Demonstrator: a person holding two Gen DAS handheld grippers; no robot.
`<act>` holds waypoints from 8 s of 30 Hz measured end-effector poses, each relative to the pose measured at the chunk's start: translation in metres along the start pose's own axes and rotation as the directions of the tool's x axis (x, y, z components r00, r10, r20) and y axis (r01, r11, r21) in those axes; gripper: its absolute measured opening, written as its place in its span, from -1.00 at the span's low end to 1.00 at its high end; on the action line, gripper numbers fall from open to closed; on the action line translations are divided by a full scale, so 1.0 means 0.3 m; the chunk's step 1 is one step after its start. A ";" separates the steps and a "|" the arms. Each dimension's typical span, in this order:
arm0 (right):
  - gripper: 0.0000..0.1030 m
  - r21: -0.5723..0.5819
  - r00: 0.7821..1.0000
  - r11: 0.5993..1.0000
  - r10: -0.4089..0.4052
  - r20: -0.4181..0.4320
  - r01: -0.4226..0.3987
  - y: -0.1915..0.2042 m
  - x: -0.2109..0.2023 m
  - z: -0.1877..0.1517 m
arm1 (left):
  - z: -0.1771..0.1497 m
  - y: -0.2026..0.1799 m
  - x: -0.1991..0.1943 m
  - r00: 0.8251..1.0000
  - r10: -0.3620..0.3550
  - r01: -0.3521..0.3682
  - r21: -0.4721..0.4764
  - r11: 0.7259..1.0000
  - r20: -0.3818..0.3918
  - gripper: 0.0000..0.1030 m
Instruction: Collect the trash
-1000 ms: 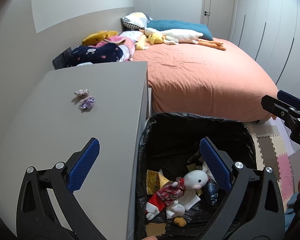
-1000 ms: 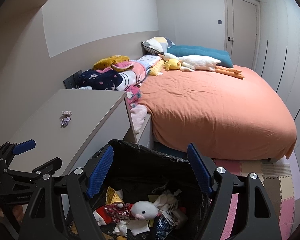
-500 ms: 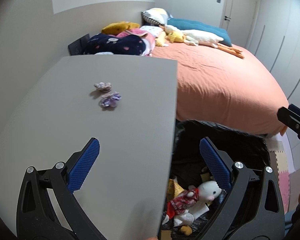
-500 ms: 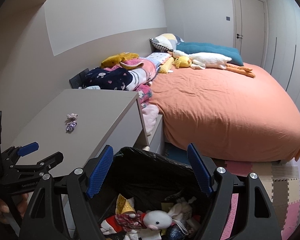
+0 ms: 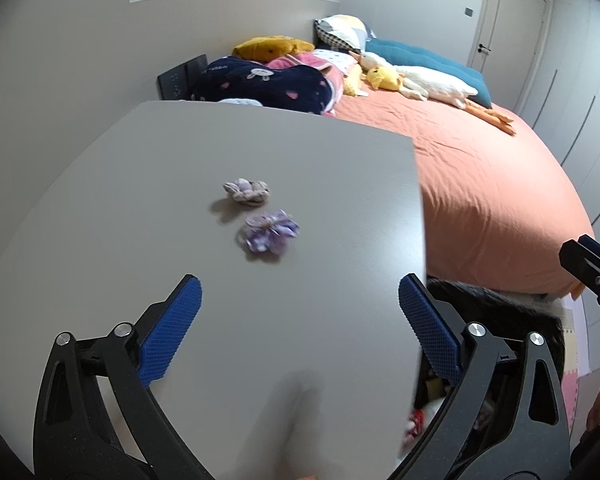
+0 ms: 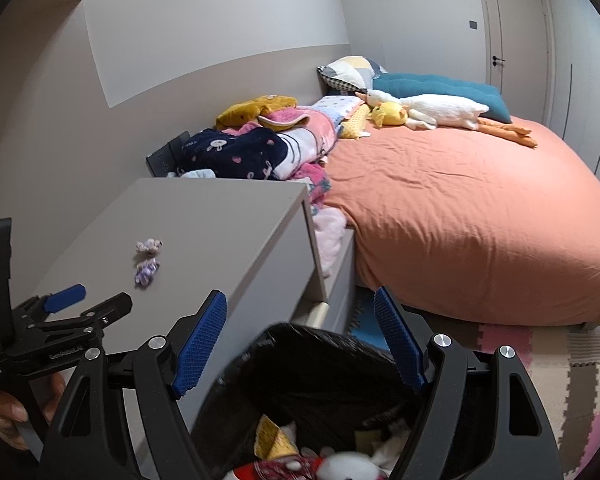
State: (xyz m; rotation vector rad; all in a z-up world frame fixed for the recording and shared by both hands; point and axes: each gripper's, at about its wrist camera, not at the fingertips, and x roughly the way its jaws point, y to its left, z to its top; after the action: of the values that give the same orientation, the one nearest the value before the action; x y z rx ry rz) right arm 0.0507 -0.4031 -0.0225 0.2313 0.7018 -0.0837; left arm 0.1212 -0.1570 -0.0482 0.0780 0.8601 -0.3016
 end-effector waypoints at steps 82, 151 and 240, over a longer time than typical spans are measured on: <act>-0.57 -0.269 0.970 0.953 0.074 -0.233 -0.138 0.674 0.538 0.105 | 0.056 0.724 0.032 0.952 0.301 -0.298 -0.370 0.880 -0.052 -0.41; -0.57 -0.129 0.999 0.991 0.044 0.005 -0.043 0.136 -0.350 -0.206 | -0.235 -0.093 -0.407 0.994 0.070 -0.067 -0.032 0.997 0.089 -0.38; 0.53 0.057 0.979 0.983 -0.177 0.096 0.172 -0.190 -0.486 -0.209 | -0.294 -0.410 -0.419 0.986 -0.154 0.138 0.226 0.964 0.057 0.89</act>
State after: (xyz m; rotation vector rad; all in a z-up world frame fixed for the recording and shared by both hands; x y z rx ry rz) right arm -0.1086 -0.4436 0.0154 0.2096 0.6187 -0.2787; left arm -0.0565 -0.2290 -0.0042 0.2108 0.7575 -0.5361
